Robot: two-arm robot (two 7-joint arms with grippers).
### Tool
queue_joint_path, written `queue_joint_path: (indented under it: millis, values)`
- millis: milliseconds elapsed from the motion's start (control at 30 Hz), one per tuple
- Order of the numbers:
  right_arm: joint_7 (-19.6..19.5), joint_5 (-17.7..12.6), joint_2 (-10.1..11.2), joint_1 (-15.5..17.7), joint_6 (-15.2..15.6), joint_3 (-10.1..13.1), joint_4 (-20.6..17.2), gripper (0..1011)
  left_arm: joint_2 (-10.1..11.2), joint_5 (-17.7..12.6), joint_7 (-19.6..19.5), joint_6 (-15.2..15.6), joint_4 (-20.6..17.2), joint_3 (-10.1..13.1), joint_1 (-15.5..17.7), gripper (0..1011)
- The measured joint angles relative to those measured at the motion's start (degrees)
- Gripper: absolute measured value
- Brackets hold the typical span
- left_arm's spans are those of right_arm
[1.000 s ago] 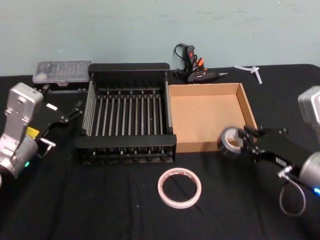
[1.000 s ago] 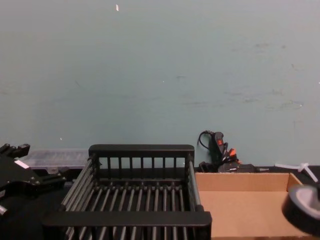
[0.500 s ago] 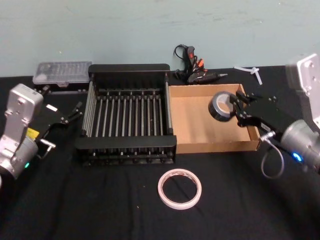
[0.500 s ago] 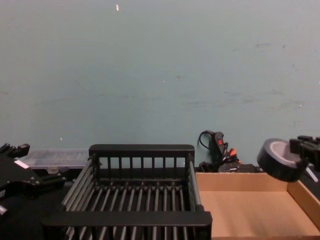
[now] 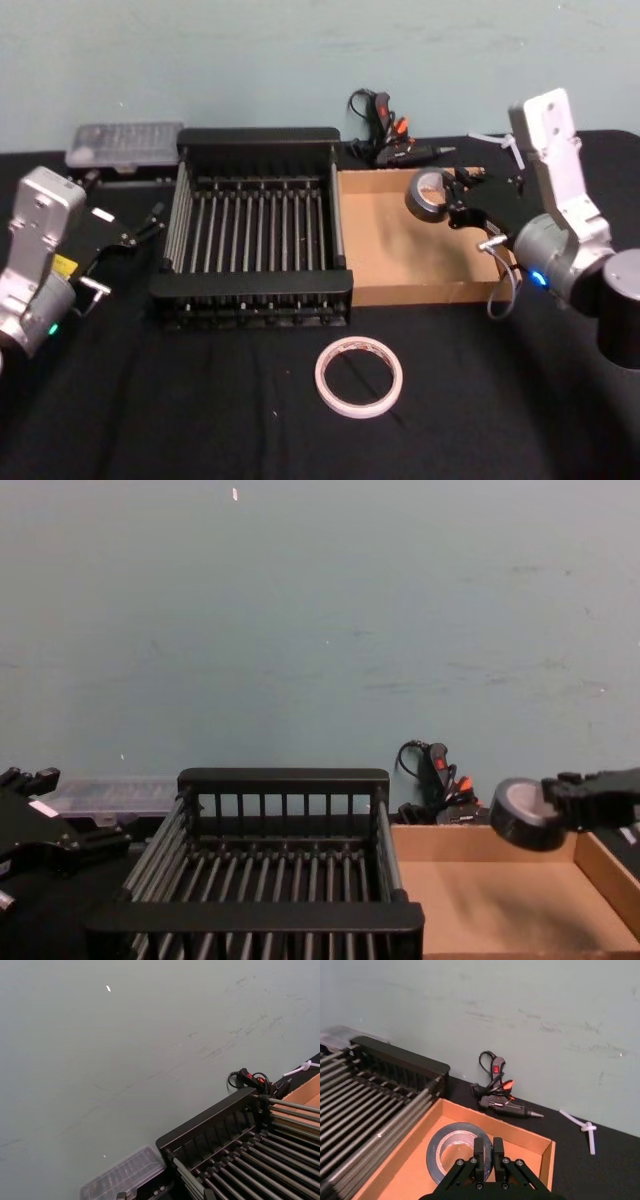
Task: Pick up the white tape and place it into the black box , Pick up the silver tape and place it into the brown box.
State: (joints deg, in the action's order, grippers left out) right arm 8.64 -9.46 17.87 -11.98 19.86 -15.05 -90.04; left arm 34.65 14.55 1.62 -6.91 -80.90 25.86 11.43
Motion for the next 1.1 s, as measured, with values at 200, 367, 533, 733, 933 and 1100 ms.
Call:
queue_joint_path:
  millis: [200, 367, 533, 733, 933, 1100]
  values:
    - [-0.54, 2.01, -1.71, -2.37, 0.0, -0.74, 4.96, 114, 0.0, 0.0, 0.0, 0.0, 0.0, 0.0, 0.0, 1001]
    - [-0.62, 3.43, -2.71, -3.37, -0.17, -1.14, 7.93, 114, 0.0, 0.0, 0.0, 0.0, 0.0, 0.0, 0.0, 1001]
    - [-0.62, 4.36, -3.29, -3.6, -0.16, -1.16, 9.13, 114, 0.0, 0.0, 0.0, 0.0, 0.0, 0.0, 0.0, 1001]
    - [-0.62, 4.59, -3.35, -3.63, -0.14, -1.16, 9.35, 114, 0.0, 0.0, 0.0, 0.0, 0.0, 0.0, 0.0, 1002]
    - [-0.61, 4.57, -3.32, -3.63, -0.14, -1.14, 9.27, 114, 0.0, 0.0, 0.0, 0.0, 0.0, 0.0, 0.0, 1001]
    - [-0.59, 4.48, -3.29, -3.62, -0.16, -1.11, 9.17, 215, 0.0, 0.0, 0.0, 0.0, 0.0, 0.0, 0.0, 1001]
